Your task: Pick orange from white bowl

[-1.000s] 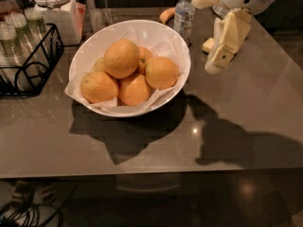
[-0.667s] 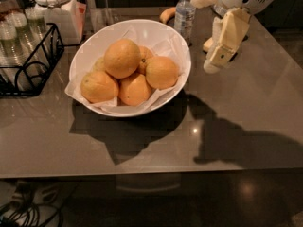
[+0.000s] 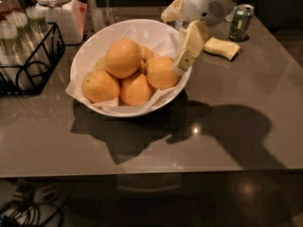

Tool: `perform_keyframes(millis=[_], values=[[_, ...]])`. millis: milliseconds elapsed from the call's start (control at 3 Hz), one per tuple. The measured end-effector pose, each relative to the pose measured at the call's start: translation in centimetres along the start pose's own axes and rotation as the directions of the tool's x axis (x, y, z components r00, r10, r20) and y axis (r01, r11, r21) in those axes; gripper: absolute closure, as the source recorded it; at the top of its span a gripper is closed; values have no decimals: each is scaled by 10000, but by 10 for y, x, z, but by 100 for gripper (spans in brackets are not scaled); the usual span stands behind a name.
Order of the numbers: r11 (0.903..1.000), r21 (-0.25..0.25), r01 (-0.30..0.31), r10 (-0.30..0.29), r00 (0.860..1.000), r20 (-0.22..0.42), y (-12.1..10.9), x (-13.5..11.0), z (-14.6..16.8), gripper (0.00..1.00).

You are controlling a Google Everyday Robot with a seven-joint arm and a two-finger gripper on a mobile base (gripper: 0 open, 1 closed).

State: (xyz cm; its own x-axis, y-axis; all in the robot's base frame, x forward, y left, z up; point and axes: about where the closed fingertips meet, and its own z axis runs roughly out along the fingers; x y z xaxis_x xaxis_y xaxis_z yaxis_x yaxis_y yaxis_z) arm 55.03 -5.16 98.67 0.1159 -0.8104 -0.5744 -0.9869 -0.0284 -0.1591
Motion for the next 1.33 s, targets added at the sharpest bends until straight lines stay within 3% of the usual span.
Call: perform_keyframes(millis=[333,667,1000,1333], values=[[9974,-720,78,-58,9996,283,-16,-18,42,0],[9974,-710,99,-77,9995,313,-17,-20,45,0],[9979,-649,55,-5,9971,757,-21,-23,53,0],[9926,-1203,155,15,9902,1395,-28,-33,78,0]])
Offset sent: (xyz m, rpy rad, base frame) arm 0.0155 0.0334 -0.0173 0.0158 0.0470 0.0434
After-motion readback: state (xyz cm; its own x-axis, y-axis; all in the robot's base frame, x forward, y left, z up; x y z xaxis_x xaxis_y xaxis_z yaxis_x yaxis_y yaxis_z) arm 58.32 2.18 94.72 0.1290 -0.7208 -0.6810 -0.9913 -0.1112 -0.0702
